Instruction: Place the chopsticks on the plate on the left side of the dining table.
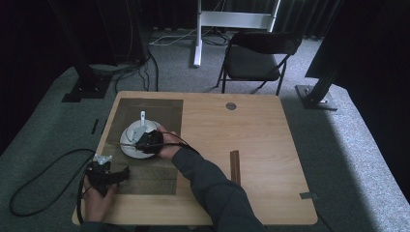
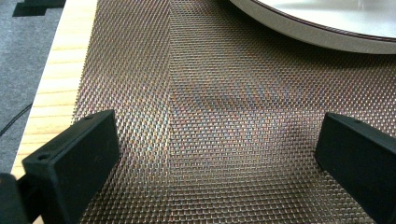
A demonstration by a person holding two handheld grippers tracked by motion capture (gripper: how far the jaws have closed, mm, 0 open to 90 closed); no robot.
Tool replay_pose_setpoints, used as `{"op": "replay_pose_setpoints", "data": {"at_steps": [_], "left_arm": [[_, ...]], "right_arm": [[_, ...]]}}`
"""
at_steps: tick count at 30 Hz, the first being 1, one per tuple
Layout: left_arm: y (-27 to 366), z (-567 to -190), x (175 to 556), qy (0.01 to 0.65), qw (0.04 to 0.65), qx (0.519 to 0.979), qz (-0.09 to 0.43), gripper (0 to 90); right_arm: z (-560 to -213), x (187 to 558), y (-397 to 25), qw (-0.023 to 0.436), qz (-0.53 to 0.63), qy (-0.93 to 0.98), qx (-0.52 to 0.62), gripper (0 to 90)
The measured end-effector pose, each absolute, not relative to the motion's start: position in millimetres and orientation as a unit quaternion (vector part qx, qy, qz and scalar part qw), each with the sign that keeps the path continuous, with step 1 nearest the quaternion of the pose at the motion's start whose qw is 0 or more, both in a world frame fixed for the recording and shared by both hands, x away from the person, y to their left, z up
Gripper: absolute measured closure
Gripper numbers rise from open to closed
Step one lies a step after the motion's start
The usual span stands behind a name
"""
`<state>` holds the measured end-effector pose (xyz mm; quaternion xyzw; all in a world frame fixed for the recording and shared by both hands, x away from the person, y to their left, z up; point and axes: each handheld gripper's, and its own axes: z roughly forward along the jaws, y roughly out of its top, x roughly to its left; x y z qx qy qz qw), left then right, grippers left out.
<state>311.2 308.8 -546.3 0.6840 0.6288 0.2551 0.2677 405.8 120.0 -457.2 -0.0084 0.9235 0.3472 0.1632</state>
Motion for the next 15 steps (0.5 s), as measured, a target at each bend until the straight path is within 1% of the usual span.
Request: {"op": "replay_pose_setpoints", "data": {"at_steps": [15], "left_arm": [[309, -546, 311, 0.629, 0.267, 0.685, 0.255, 0.2]], "right_arm": [[-468, 408, 125, 0.166, 0.334, 0.928, -0.011, 84.9]]}}
